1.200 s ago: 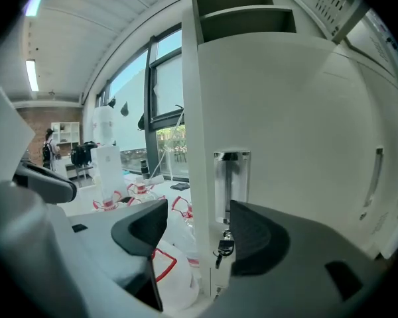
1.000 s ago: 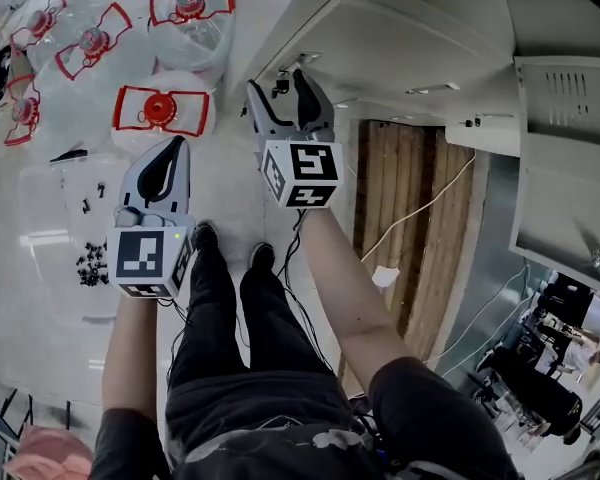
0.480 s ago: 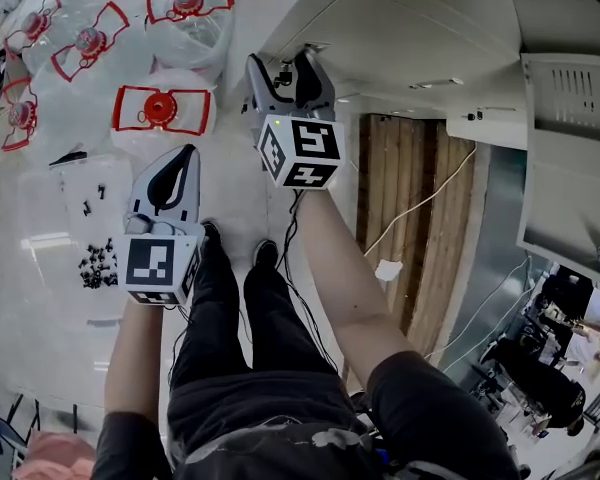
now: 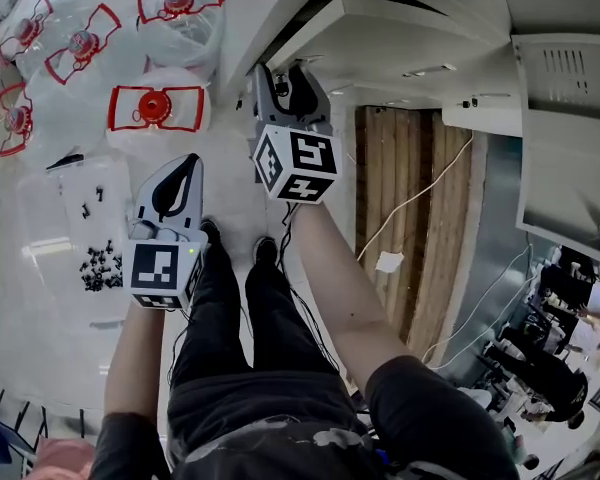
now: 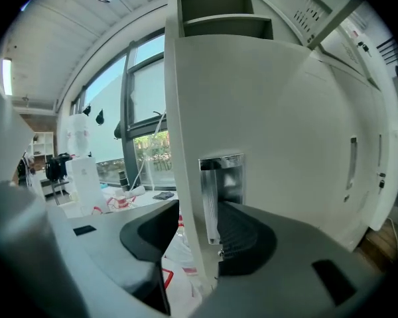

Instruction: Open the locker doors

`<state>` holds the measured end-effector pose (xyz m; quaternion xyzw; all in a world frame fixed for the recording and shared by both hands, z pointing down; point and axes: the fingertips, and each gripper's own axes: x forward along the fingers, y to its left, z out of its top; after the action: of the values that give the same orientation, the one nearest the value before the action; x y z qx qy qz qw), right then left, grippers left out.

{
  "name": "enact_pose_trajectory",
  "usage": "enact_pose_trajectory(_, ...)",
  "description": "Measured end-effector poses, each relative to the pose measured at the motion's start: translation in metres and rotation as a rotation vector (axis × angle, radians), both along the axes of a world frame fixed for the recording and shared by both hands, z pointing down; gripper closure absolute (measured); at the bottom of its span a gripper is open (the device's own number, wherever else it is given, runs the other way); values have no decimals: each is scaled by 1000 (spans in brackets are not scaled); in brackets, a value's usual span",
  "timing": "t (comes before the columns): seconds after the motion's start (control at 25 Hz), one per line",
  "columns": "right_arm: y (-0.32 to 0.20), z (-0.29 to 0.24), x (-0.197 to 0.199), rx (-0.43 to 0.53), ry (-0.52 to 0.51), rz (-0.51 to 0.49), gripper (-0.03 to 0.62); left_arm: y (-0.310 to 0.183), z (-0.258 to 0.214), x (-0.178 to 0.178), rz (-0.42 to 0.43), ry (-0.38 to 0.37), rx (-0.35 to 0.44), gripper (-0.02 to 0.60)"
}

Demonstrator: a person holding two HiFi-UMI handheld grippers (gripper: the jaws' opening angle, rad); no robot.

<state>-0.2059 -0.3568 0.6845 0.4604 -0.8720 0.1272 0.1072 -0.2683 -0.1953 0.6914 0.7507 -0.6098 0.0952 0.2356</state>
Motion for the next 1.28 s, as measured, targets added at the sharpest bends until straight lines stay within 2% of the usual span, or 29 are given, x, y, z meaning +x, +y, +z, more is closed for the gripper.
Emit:
enact_pose_trajectory(0.2, 8, 1, 17, -21, 0, 47, 448, 8, -4, 11, -4, -8, 13, 572)
enact_pose_trajectory(0.4, 22, 2, 28, -40, 4, 48, 448, 20, -12, 17, -26, -9, 27, 572)
enact_pose_trajectory(0.68, 44, 2, 46, -48, 23, 1, 448, 39, -18, 30, -46, -22, 32, 572)
enact_pose_trajectory(1.0, 64, 1, 67, -26, 27, -88, 448, 49, -20, 68, -29, -16, 27, 572)
enact_pose_trajectory(1.28, 76, 2, 87, -43, 23, -96, 442, 53, -25, 96, -21, -19, 28, 574)
